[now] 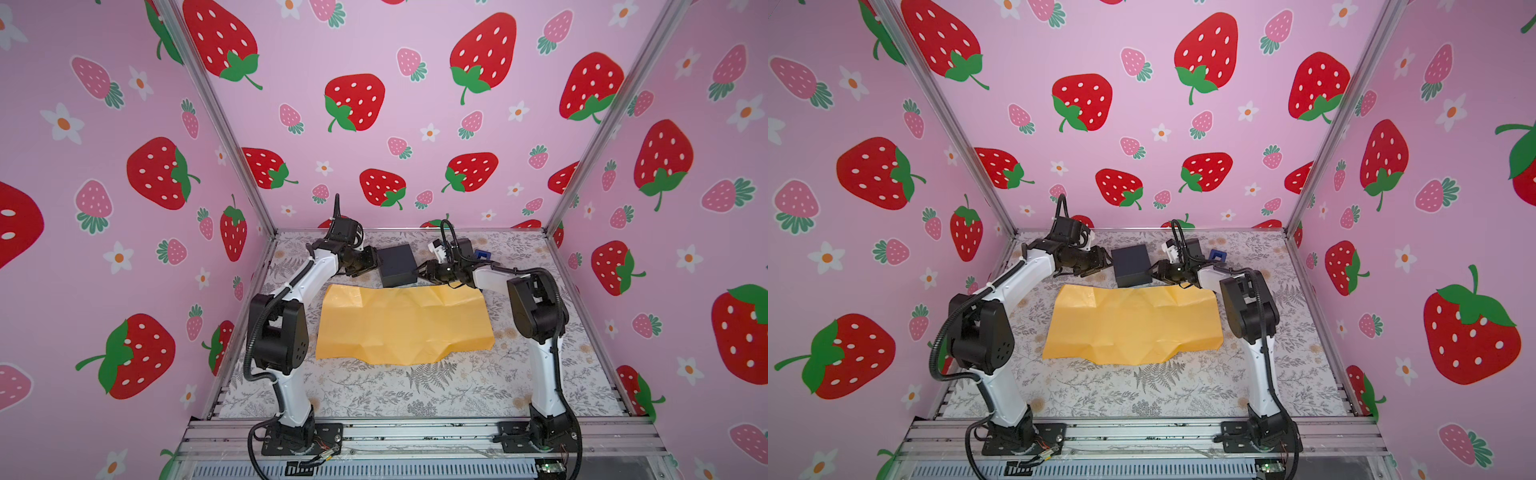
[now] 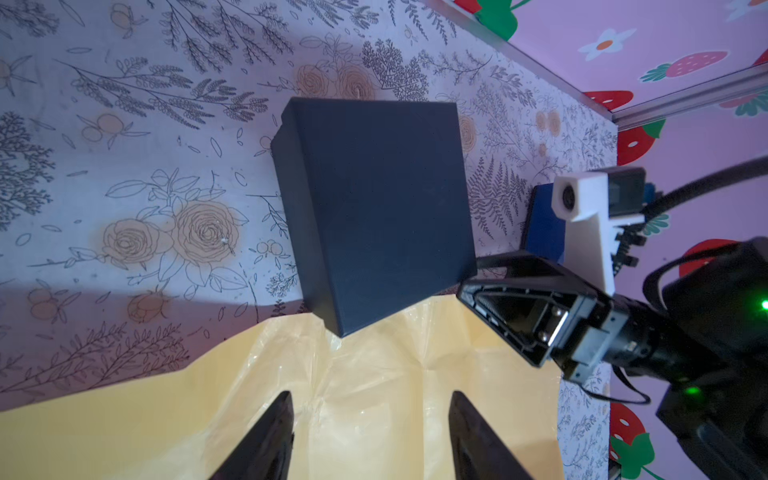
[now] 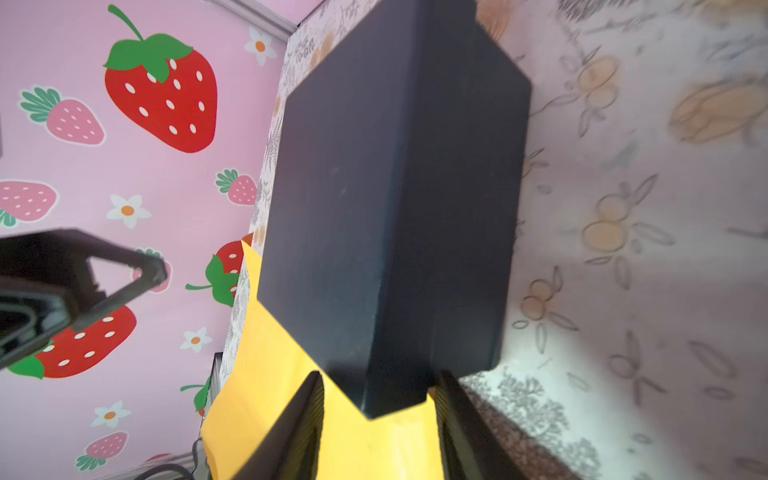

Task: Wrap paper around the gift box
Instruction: 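Grasp the dark grey box from opposite sides with both grippers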

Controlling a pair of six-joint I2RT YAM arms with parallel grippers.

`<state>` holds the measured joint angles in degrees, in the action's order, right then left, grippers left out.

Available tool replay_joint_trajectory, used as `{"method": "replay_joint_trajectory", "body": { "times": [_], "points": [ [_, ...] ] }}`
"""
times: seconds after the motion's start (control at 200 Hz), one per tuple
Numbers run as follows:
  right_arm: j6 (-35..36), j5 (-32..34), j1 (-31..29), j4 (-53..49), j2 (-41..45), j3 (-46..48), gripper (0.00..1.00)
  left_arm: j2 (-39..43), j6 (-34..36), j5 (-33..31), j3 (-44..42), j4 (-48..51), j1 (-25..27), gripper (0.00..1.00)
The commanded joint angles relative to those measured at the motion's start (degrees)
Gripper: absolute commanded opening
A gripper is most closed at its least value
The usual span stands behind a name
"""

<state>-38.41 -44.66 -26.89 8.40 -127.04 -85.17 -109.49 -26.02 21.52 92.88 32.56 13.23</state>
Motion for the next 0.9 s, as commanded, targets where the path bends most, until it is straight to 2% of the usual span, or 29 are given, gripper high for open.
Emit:
{"method": "replay_joint_trajectory", "body": {
  "times": [0.0,0.09,0.095,0.11,0.19,0.445,0.56,0.78,0.87,0.895],
  "points": [
    [-2.4,-0.4,-0.4,1.4,3.4,1.2,0.47,-5.5,1.7,1.7,6.8,3.6,-1.0,0.61],
    [-2.9,2.2,0.2,0.1,4.4,0.7,0.51,-9.6,2.5,2.3,11.1,5.2,-1.6,0.61],
    [-2.9,2.5,0.3,-0.1,4.5,0.5,0.54,-9.9,2.5,2.4,11.3,5.3,-1.6,0.61],
    [-2.9,2.8,0.4,-0.4,4.4,0.4,0.56,-10.5,2.6,2.6,11.9,5.5,-1.7,0.61],
    [-3.1,4.5,1.0,-2.5,3.3,-2.1,0.59,-13.9,3.6,4.1,15.2,6.5,-2.0,0.61],
    [-5.3,2.8,1.6,-3.5,-3.6,-10.1,0.61,-23.6,5.8,12.5,24.7,9.9,-1.7,0.59],
    [-6.2,1.5,1.7,-3.5,-5.8,-12.8,0.60,-25.6,7.4,15.3,26.8,10.3,-0.9,0.58],
    [-6.3,2.1,1.9,-4.8,-7.2,-13.9,0.56,-27.1,9.1,15.5,28.7,11.0,0.7,0.58],
    [-6.3,2.1,1.8,-5.1,-7.5,-13.9,0.52,-27.0,9.5,15.2,29.0,11.1,0.9,0.57],
    [-6.3,2.1,1.8,-5.2,-7.6,-13.8,0.48,-26.8,9.5,14.7,29.1,11.1,0.8,0.57]
  ]
}}
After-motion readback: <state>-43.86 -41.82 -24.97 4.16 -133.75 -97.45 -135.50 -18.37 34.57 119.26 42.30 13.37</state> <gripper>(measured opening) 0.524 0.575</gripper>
